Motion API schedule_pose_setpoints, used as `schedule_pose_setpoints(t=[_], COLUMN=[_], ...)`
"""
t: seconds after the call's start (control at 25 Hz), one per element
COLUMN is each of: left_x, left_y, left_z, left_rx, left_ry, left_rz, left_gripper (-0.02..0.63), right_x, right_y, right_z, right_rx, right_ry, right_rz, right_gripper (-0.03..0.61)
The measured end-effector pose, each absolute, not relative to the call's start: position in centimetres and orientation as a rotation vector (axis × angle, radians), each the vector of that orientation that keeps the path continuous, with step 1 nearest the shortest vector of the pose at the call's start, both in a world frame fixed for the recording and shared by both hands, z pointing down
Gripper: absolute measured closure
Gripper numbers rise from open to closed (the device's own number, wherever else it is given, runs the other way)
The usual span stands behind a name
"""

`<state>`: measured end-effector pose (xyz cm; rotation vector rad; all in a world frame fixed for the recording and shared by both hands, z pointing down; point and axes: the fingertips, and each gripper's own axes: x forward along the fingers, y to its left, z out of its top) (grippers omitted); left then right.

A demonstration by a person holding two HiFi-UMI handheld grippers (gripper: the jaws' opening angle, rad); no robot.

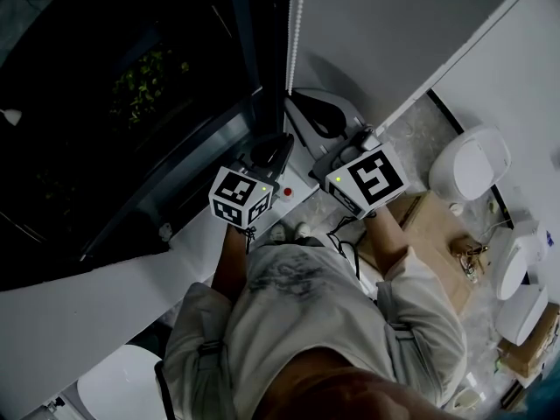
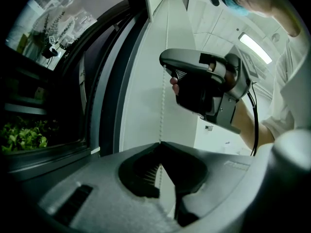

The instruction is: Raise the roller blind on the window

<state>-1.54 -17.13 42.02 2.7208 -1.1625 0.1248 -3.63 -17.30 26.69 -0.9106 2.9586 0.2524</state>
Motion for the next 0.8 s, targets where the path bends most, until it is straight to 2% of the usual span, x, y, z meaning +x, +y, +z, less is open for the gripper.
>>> schedule_pose_setpoints(t=[0.8], left_x=[-1.6], left_y=[-16.7], left_z=[48.6], left_rx=[2.628], left_ry=[-1.130], left_rz=[0.240], left_gripper=[0.601], right_x=[-3.8], right_y=[-17.0], right_z=[33.2], right_rx=[-0.961], right_ry=[3.040], right_rz=[0.124], right_gripper=[0.568])
